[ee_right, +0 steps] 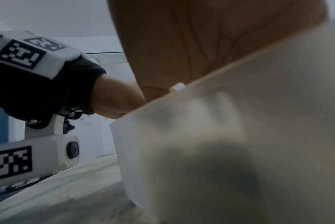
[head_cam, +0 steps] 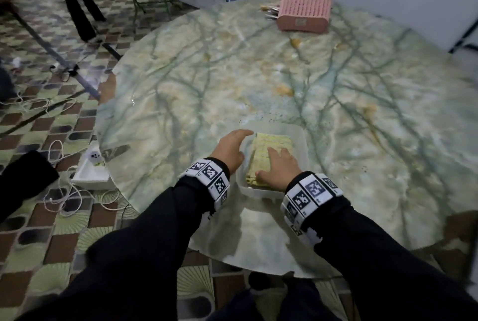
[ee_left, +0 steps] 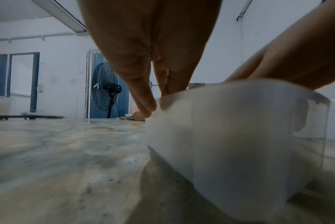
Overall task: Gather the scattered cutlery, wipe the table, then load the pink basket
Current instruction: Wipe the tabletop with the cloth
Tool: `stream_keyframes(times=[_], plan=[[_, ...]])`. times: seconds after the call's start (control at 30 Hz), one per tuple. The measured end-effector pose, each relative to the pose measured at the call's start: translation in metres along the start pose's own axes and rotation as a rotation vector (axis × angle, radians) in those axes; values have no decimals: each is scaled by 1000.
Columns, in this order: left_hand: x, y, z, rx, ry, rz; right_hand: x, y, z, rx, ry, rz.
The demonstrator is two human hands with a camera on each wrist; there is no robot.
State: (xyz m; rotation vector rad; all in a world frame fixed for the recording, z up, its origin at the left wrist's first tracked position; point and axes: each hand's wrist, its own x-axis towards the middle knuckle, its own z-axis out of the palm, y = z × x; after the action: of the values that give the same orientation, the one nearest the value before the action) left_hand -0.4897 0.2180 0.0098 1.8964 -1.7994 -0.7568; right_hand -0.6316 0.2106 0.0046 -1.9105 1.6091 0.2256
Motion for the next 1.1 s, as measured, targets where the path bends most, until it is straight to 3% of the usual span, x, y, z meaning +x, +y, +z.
stream_keyframes(times=[0.33,0.47,0.73,1.1], plan=[[-2,-8,-8,30,-157,120,-22,-29,25,112,77,180],[-1,-5,0,81,-127,141,-12,-33,35,36,21,273],[-5,-7,16,1,-62,149,-3,-35,50,9,57,305],[-4,-12,16,98,-74,163,-2,-31,51,-40,126,261]])
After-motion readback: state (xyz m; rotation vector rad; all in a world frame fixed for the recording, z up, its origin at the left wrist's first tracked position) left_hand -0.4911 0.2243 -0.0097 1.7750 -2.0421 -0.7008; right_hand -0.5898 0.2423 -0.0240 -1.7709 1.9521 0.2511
